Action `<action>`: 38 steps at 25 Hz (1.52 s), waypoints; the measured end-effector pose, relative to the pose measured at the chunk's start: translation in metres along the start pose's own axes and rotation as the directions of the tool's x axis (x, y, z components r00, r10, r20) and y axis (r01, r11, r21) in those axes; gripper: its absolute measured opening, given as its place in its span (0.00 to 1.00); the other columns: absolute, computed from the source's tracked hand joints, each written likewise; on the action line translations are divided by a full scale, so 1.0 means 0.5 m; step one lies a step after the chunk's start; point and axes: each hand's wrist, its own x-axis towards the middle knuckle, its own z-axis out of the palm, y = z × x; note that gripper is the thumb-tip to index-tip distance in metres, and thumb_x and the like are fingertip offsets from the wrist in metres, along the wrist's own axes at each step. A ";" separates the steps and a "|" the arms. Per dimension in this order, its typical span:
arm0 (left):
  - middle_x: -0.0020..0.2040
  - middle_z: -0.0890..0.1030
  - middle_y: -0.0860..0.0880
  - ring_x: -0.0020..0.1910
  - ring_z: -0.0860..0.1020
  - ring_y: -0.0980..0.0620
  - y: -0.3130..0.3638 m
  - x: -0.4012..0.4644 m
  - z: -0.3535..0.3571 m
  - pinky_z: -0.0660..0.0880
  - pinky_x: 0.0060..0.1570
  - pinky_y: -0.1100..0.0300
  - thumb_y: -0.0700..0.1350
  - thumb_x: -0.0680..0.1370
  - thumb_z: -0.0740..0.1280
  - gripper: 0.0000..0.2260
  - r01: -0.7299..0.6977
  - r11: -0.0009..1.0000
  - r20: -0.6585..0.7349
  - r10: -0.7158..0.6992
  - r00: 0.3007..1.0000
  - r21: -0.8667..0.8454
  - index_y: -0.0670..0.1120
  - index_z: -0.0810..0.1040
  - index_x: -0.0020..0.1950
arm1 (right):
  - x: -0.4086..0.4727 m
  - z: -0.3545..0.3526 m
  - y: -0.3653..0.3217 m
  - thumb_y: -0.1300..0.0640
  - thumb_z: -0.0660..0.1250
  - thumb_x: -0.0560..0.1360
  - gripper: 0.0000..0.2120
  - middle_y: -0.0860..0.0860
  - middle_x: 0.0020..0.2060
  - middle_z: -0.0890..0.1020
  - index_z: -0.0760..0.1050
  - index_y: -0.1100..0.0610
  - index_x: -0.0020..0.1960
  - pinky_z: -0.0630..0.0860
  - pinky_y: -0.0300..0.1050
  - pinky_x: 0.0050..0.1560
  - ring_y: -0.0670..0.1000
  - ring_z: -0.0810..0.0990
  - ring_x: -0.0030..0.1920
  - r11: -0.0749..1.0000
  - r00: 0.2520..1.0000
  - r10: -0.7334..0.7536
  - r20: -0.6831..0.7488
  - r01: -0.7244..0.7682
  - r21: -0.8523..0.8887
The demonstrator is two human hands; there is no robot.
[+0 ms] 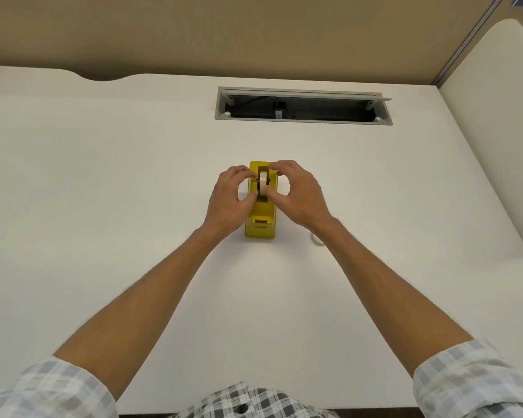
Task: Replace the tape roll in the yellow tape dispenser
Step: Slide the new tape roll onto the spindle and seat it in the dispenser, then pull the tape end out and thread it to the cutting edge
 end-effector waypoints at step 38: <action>0.76 0.67 0.50 0.73 0.65 0.51 -0.052 -0.089 0.000 0.65 0.72 0.48 0.53 0.71 0.66 0.35 0.032 0.999 0.210 -0.024 0.977 -0.032 0.50 0.60 0.77 | 0.002 0.002 -0.004 0.50 0.66 0.78 0.19 0.50 0.68 0.76 0.73 0.54 0.68 0.75 0.53 0.60 0.53 0.72 0.68 0.951 0.981 -0.141 0.134 0.172 -0.258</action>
